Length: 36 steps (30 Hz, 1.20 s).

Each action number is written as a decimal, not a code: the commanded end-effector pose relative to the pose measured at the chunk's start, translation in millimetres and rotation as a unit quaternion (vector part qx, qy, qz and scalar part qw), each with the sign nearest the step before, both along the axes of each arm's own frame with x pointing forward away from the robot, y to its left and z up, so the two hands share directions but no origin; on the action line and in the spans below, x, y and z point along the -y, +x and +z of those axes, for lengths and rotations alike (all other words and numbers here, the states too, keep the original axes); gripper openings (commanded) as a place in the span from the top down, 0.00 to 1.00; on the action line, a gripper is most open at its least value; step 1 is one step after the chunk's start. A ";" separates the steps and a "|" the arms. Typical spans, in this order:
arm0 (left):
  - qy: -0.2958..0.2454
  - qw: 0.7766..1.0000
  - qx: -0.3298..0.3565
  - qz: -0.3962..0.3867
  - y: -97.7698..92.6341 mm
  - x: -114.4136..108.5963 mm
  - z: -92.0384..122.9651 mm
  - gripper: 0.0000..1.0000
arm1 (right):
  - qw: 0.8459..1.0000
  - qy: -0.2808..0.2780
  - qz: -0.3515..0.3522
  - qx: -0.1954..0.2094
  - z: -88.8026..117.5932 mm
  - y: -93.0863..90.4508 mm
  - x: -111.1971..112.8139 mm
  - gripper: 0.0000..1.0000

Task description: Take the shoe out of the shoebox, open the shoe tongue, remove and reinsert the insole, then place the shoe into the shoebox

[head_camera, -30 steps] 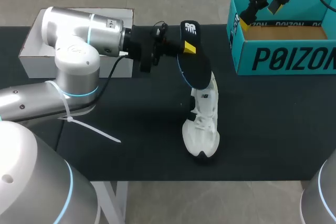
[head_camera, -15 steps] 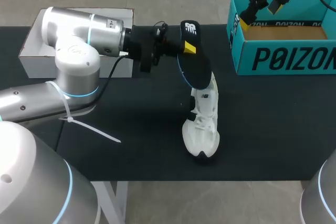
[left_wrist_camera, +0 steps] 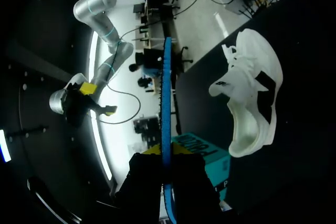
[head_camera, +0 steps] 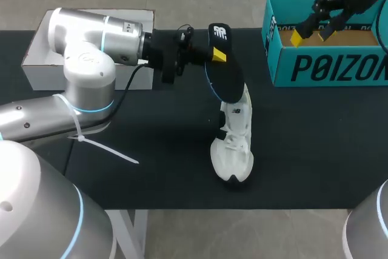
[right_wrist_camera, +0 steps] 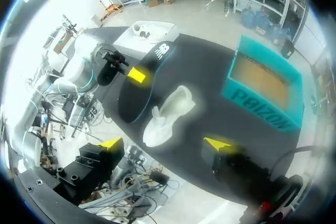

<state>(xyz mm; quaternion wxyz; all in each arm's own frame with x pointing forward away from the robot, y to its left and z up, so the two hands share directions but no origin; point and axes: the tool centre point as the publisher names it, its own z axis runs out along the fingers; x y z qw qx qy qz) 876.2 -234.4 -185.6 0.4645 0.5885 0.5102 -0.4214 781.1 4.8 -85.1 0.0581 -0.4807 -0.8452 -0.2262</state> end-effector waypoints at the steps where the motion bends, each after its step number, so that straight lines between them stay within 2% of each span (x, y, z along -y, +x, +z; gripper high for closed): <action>1: 0.001 1.000 0.001 -0.001 1.1 0.6 0.2 1.00 | 0.983 0.177 0.009 -0.044 -35.3 -3.8 0.0 0.00; 6: 0.001 1.000 0.001 -0.001 1.1 0.6 0.2 1.00 | 0.970 0.234 0.013 -0.061 -45.9 -0.7 -12.8 0.00; 13: 0.001 1.000 0.001 -0.001 1.1 0.6 0.2 1.00 | 0.947 0.309 0.026 -0.079 -56.7 14.9 -28.8 0.00; 21: 0.001 1.000 0.001 -0.001 1.1 0.6 0.2 1.00 | 0.945 0.314 0.054 -0.073 -62.0 35.5 -46.9 0.00; 26: 0.001 1.000 0.001 -0.001 1.1 0.6 0.2 1.00 | 0.944 0.317 0.059 -0.065 -63.3 48.1 -50.5 0.00; 36: 0.001 1.000 0.001 -0.001 1.1 0.6 0.2 1.00 | 0.943 0.316 0.073 -0.073 -76.0 68.4 -71.9 0.00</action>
